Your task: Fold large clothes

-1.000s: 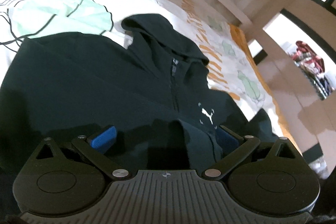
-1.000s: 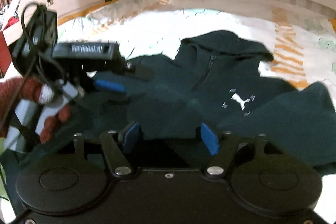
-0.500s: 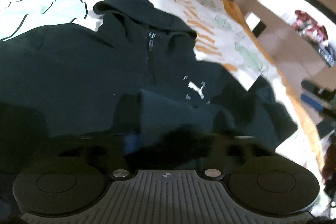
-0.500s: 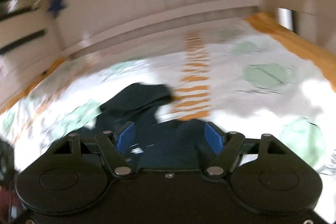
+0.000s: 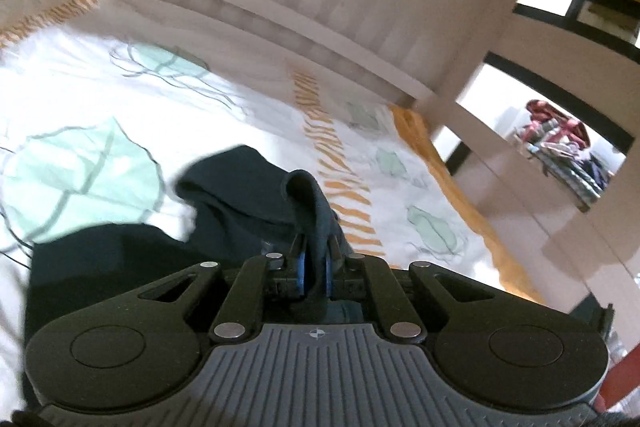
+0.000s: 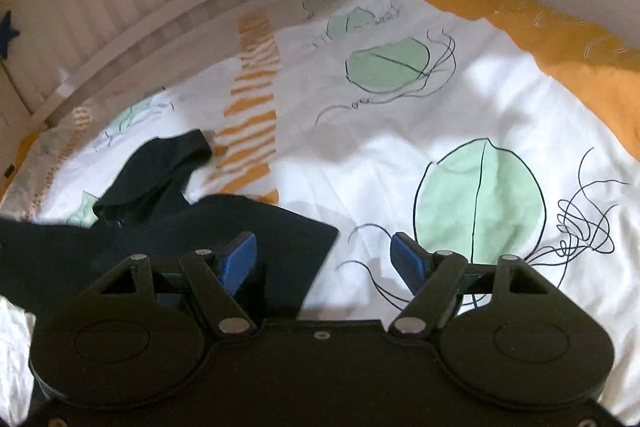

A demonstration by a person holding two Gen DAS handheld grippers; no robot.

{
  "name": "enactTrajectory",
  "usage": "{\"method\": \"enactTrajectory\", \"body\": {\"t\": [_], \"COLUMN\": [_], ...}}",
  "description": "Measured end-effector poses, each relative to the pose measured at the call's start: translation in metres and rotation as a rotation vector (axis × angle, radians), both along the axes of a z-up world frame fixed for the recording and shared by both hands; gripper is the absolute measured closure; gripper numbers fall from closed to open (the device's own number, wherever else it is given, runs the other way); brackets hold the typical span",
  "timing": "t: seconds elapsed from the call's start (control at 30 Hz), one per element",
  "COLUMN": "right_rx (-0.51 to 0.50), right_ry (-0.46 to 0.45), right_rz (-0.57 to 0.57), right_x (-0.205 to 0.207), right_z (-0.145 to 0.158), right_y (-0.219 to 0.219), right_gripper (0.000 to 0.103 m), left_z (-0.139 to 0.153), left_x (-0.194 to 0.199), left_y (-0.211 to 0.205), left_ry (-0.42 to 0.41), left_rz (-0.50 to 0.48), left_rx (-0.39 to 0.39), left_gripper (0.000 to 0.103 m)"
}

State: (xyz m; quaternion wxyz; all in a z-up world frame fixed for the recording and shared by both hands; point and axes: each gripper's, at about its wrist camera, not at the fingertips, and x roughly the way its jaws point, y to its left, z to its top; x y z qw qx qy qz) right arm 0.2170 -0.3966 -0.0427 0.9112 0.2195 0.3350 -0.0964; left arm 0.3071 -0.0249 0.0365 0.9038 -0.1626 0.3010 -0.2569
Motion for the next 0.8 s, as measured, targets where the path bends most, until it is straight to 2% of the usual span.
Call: {"method": "enactTrajectory", "body": {"t": [0.13, 0.27, 0.43, 0.57, 0.67, 0.8], "right_rx": [-0.021, -0.077, -0.122, -0.222, -0.289, -0.248], "right_ry": [0.030, 0.071, 0.126, 0.248, 0.270, 0.274], "right_rz": [0.046, 0.098, 0.181, 0.273, 0.318, 0.312], "right_x": [0.003, 0.009, 0.016, 0.022, 0.022, 0.021], "right_z": [-0.005, -0.011, -0.021, -0.038, -0.047, -0.045], "right_y": [0.010, 0.025, 0.042, 0.058, 0.066, 0.057], "right_gripper": [0.026, 0.021, 0.020, 0.016, 0.010, 0.010], "left_z": [-0.004, -0.013, -0.031, -0.044, -0.048, -0.047], "left_x": [0.003, 0.009, 0.010, 0.009, 0.008, 0.005], "left_y": [0.020, 0.033, 0.048, 0.062, 0.074, 0.085], "left_ry": [0.020, 0.075, 0.128, 0.159, 0.185, 0.216], "left_rz": [0.030, 0.025, 0.024, 0.044, 0.054, 0.050], "left_rx": [0.039, 0.060, 0.083, 0.090, 0.065, 0.008], "left_gripper": [0.095, 0.095, 0.095, 0.095, 0.095, 0.095]}}
